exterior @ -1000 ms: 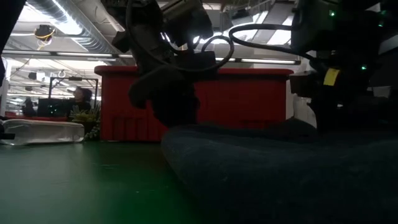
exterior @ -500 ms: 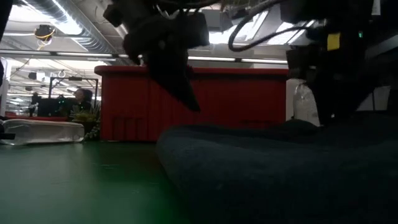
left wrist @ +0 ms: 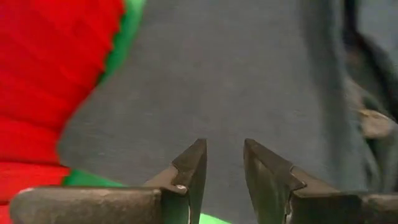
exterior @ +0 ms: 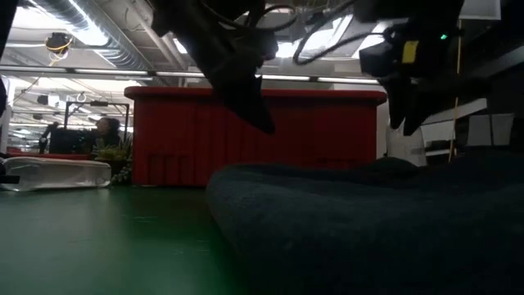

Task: Fold laundry
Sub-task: Fold the dark blue jeans

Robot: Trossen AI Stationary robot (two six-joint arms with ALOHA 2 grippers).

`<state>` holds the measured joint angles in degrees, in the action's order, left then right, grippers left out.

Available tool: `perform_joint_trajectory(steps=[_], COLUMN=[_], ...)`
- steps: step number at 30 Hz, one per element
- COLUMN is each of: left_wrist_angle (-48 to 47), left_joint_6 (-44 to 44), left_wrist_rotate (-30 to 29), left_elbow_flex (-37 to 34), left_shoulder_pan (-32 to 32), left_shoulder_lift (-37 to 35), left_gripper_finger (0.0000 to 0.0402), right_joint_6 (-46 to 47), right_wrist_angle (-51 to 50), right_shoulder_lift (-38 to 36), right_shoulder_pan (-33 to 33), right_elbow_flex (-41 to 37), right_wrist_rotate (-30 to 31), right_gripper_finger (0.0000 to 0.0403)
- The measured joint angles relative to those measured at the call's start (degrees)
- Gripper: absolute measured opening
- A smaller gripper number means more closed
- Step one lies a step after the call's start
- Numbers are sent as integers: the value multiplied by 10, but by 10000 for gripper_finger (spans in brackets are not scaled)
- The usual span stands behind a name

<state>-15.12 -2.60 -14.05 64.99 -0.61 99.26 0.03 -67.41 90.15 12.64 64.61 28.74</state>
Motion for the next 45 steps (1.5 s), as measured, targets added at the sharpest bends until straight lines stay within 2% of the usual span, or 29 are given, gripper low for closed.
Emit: perform_joint_trajectory(steps=[5,13,20,26,32,36,45], left_wrist_angle=[34,63,64,65,48,32,18], left_joint_6=[-7,-29,-30,-30,-31,-32,-29], left_wrist_rotate=[0,0,2,4,32,63,75], left_elbow_flex=[0,0,0,1,1,12,29], left_shoulder_pan=[30,57,77,82,81,74,44], left_shoulder_lift=[6,63,117,132,115,96,38], left_gripper_finger=[101,101,101,101,101,101,101], right_joint_6=[-20,-43,-50,-50,-51,-62,-80], right_wrist_angle=[15,137,209,246,216,157,22], right_shoulder_lift=[0,0,0,0,1,1,1], right_shoulder_pan=[-52,-106,-124,-123,-123,-122,-109], right_elbow_flex=[-13,-90,-166,-199,-176,-130,-21], right_wrist_rotate=[16,16,-30,-59,-72,-78,-80], right_gripper_finger=[134,134,134,134,134,134,134])
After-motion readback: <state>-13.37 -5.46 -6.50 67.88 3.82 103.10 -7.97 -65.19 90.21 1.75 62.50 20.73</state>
